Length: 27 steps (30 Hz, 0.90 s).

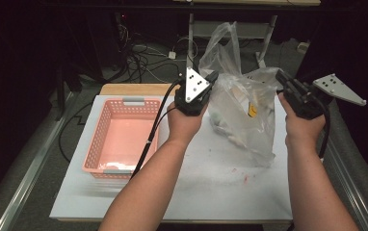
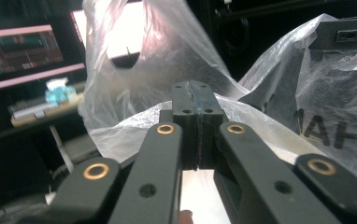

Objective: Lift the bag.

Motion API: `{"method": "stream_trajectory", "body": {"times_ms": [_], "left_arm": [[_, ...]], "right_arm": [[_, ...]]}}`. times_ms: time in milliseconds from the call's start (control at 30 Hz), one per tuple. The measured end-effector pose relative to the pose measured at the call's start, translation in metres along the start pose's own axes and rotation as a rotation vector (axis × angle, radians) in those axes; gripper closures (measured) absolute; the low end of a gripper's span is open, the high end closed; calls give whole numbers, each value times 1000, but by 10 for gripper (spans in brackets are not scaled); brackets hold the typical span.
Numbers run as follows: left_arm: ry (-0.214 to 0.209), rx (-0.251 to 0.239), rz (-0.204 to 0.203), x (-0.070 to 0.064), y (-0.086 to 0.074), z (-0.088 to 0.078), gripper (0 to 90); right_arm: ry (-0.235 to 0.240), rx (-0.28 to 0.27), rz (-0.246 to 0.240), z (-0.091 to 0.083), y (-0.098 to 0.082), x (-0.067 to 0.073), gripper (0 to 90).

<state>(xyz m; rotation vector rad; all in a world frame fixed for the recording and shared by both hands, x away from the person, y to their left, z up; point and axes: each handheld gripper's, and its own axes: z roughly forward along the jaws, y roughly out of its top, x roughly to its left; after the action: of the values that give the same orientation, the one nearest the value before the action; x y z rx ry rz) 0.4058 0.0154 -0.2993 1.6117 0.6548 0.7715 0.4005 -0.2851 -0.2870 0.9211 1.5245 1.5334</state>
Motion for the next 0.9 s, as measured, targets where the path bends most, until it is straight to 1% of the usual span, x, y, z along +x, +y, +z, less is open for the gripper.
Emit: {"method": "stream_trajectory", "body": {"times_ms": [33,100,167,267,333,367,400,433,467,533,567,600,667,700,733,767,800,900], "left_arm": [[-7,21,-2,0,-3,0,865],[-17,39,-18,1,-10,-4,764],[-34,64,-37,3,-15,-10,659],[-48,77,-52,5,-25,-23,573],[-60,82,-69,4,-32,-33,535],[-63,89,-67,3,-35,-37,514],[-57,96,-57,2,-38,-42,496],[-51,95,-60,1,-41,-47,473],[-60,94,-78,1,-43,-52,445],[-70,108,-89,0,-47,-61,413],[-73,108,-84,0,-49,-66,390],[-82,114,-98,0,-52,-70,379],[-84,127,-108,-1,-58,-80,350],[-93,139,-122,-3,-62,-84,342],[-85,140,-126,-4,-66,-88,333],[-76,150,-126,-7,-71,-91,307],[-83,169,-130,-10,-77,-93,279],[-114,219,-136,-18,-95,-96,255]], "right_arm": [[2,8,-3,-1,-4,0,900],[7,26,2,-2,-10,2,900],[15,43,-7,-2,-15,4,897],[32,63,-15,-4,-18,9,867],[43,63,-25,-6,-17,11,851],[47,63,-29,-8,-16,13,840],[55,64,-44,-9,-16,14,834],[59,63,-40,-11,-15,16,827],[62,65,-44,-14,-14,17,818],[69,63,-59,-19,-13,18,799],[73,63,-52,-22,-12,19,795],[77,62,-59,-24,-12,20,786],[78,62,-59,-29,-12,21,771],[79,62,-57,-32,-12,22,762],[79,64,-56,-34,-13,22,751],[81,65,-55,-36,-14,23,737],[84,66,-51,-39,-15,23,727],[92,66,-39,-48,-20,26,713]]}}
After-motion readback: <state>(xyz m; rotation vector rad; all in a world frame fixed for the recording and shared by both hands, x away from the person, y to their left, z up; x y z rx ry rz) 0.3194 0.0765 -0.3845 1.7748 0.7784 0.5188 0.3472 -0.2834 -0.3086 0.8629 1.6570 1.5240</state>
